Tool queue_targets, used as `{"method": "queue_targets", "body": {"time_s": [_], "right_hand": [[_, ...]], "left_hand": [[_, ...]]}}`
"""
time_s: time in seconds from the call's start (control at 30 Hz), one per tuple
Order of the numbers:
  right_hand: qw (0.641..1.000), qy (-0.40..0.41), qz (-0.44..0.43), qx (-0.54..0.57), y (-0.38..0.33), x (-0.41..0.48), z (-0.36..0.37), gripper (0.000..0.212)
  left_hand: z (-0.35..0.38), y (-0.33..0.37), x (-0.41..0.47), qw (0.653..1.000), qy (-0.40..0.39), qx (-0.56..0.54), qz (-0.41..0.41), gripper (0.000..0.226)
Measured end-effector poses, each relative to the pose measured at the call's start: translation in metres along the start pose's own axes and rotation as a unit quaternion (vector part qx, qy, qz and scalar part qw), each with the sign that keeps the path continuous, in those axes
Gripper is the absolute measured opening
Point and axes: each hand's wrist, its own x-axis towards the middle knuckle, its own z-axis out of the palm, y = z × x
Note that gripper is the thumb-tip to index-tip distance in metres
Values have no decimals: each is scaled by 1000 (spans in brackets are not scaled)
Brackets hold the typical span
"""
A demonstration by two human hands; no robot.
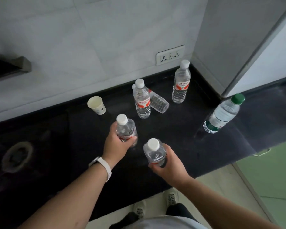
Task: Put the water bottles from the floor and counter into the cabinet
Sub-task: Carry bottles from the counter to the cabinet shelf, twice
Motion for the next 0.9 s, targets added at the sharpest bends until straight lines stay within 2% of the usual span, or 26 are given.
{"method": "queue_targets", "body": {"time_s": [0.27,0.57,0.9], "right_hand": [[995,-94,-36,12,6,23,-16,64],[981,-150,-119,-28,-2,37,-25,61],[964,-203,-166,-43,-34,3,12,63]], "left_hand": [[10,13,-15,995,53,-21,-79,70],[1,1,-78,986,103,-17,-127,74],[-46,-27,-152,964,194,-13,-179,81]]}}
